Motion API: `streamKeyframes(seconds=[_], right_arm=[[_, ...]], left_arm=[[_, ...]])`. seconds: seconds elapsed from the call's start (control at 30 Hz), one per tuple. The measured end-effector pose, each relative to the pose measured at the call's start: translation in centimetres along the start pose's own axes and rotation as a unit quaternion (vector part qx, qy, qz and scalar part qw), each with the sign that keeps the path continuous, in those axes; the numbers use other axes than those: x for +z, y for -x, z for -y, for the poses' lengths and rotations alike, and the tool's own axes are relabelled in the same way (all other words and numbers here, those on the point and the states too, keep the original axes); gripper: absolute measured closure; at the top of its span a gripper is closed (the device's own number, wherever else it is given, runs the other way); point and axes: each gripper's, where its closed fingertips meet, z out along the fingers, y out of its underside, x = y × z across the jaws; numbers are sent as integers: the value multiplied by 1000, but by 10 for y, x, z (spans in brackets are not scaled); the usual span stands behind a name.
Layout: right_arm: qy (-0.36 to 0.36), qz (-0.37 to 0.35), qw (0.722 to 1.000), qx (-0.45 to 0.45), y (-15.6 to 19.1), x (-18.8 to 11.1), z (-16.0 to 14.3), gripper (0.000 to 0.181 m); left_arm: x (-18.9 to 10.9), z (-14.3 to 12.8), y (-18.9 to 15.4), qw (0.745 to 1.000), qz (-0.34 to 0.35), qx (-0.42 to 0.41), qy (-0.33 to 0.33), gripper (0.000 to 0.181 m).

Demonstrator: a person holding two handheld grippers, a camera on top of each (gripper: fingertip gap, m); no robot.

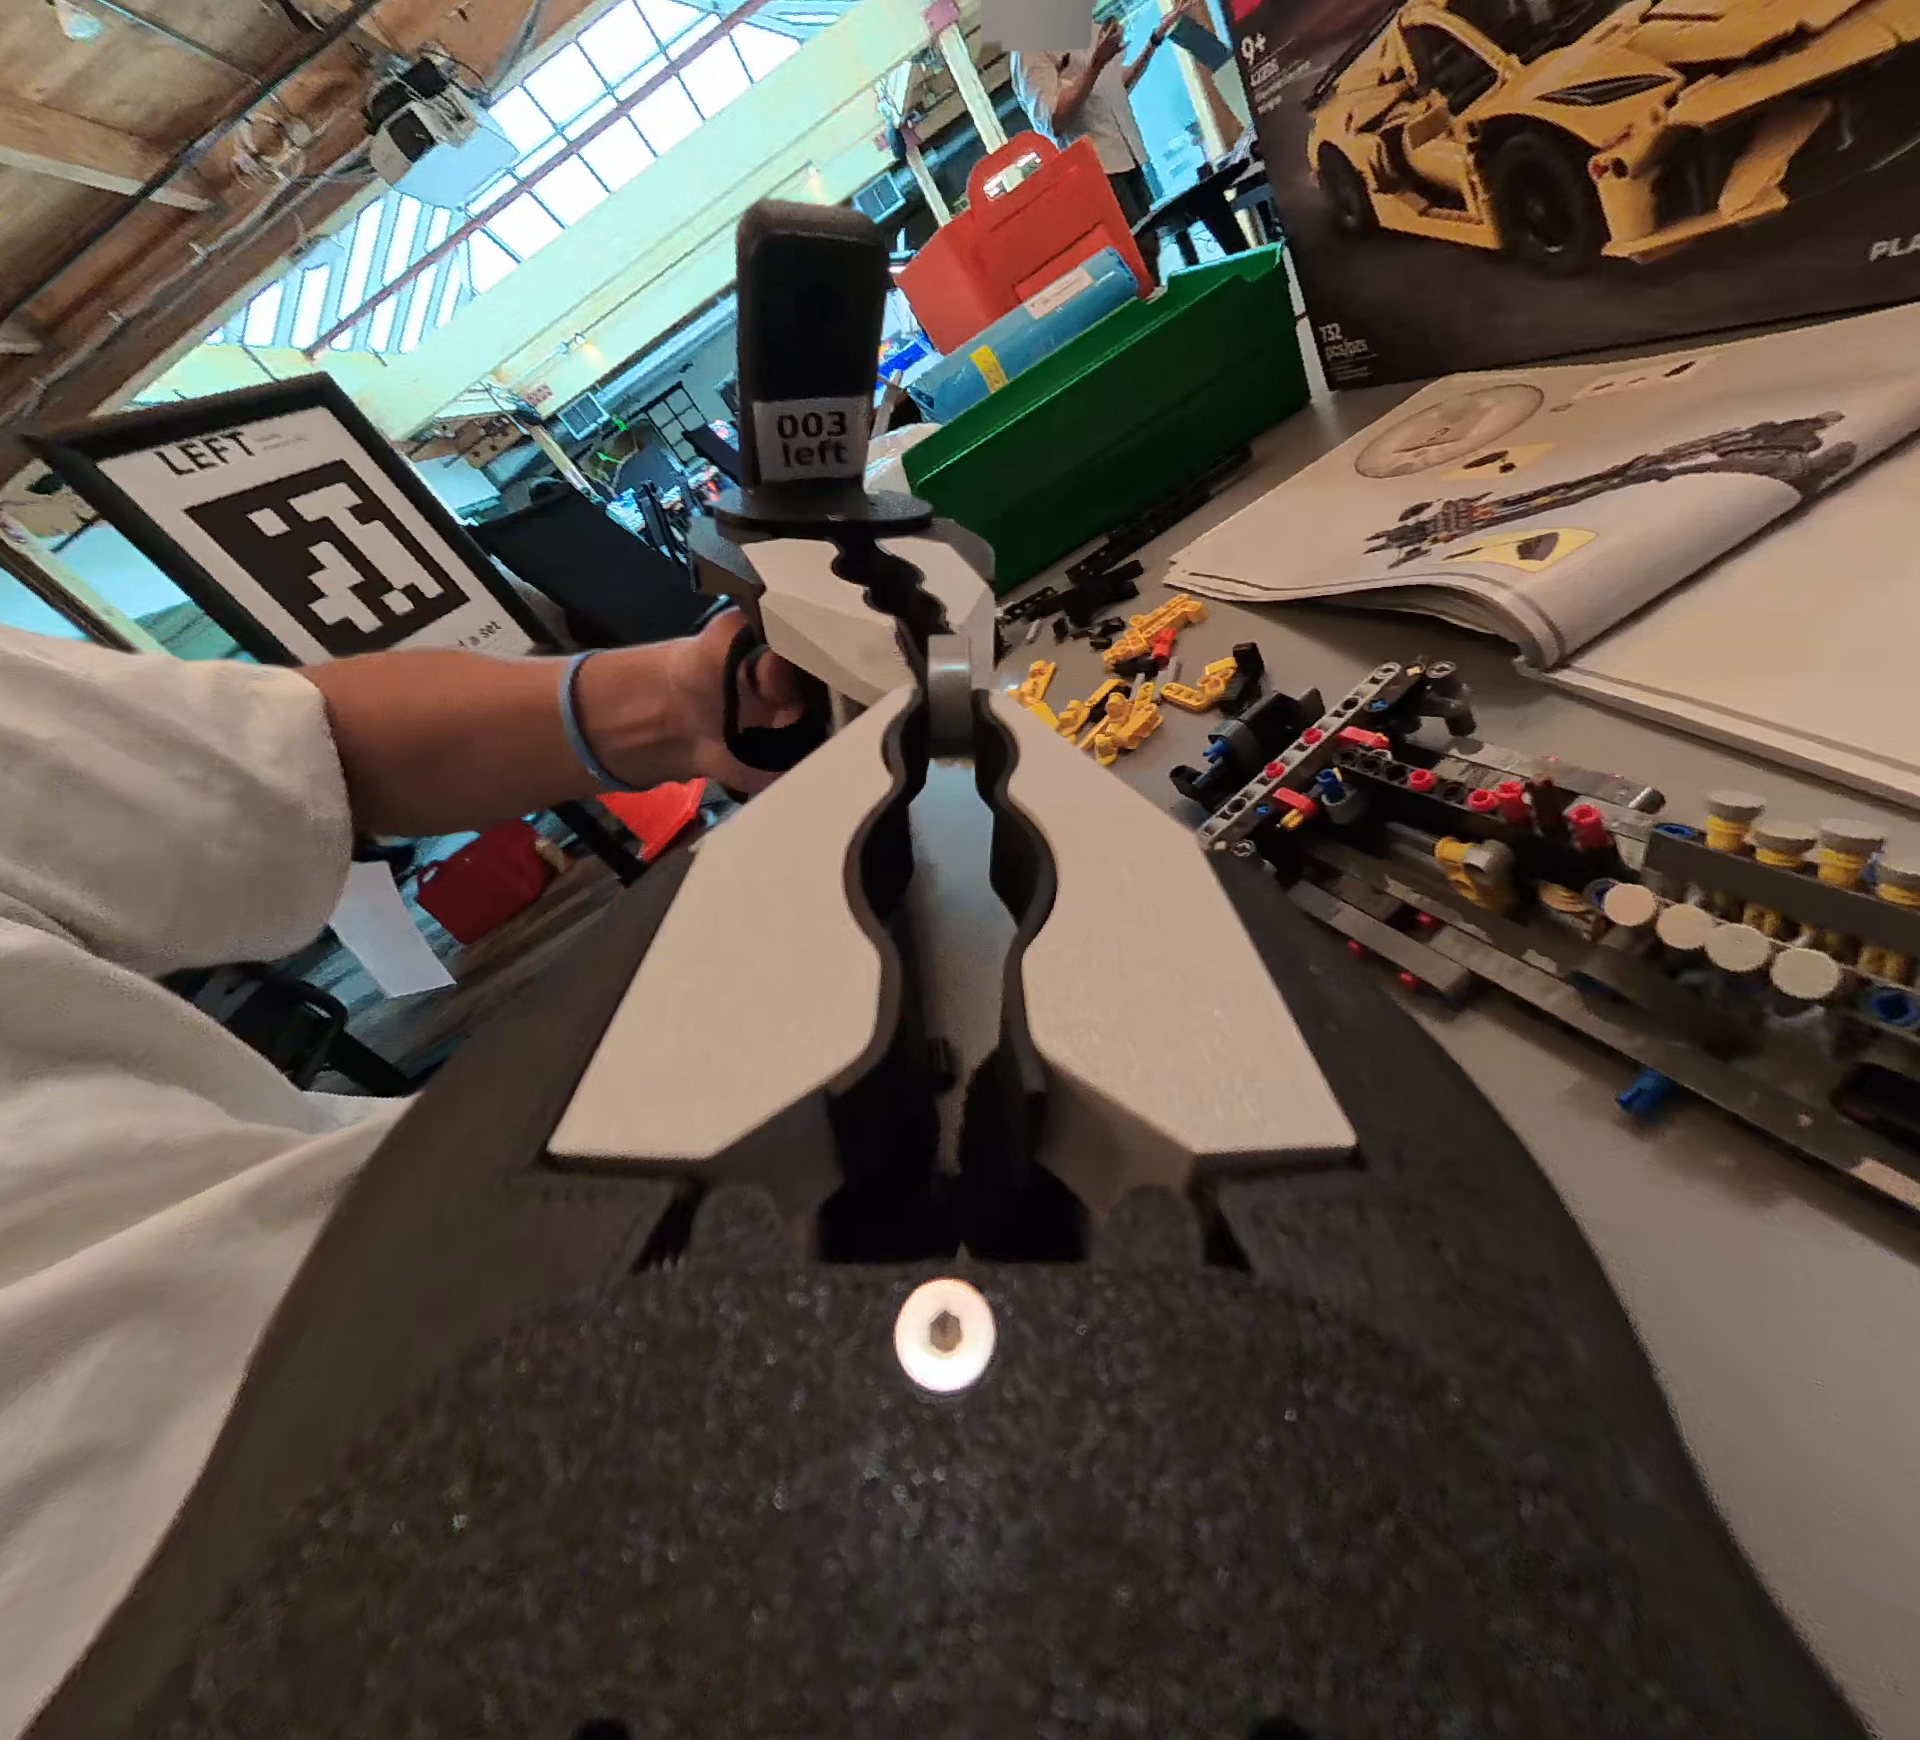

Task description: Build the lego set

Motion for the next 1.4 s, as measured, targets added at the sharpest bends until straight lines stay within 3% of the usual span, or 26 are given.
streamKeyframes(seconds=[0.27,0.5,0.87,0.97,1.03,1.1,1.23,1.4], right_arm=[[17,-3,1000,-7,0,4,-6,174],[-2,13,1000,13,2,-1,1,175],[17,16,1000,-1,6,4,-6,175],[-15,-2,1000,23,-4,-4,5,175],[-26,-26,999,33,-15,-8,8,175],[-33,-31,998,37,-17,-10,10,175],[-22,-39,999,32,-19,-8,6,175],[-16,-38,999,28,-18,-6,4,175]], left_arm=[[6,-9,-6,1000,-24,3,-11,177],[-1,1,-7,999,-24,4,-31,178],[5,-10,-6,1000,-15,19,1,178],[-14,-30,30,989,96,76,88,178],[-41,-51,62,954,192,141,180,178],[-62,-66,76,928,229,168,240,178],[-83,-89,84,889,244,201,330,178],[-89,-102,80,865,226,194,404,178]])
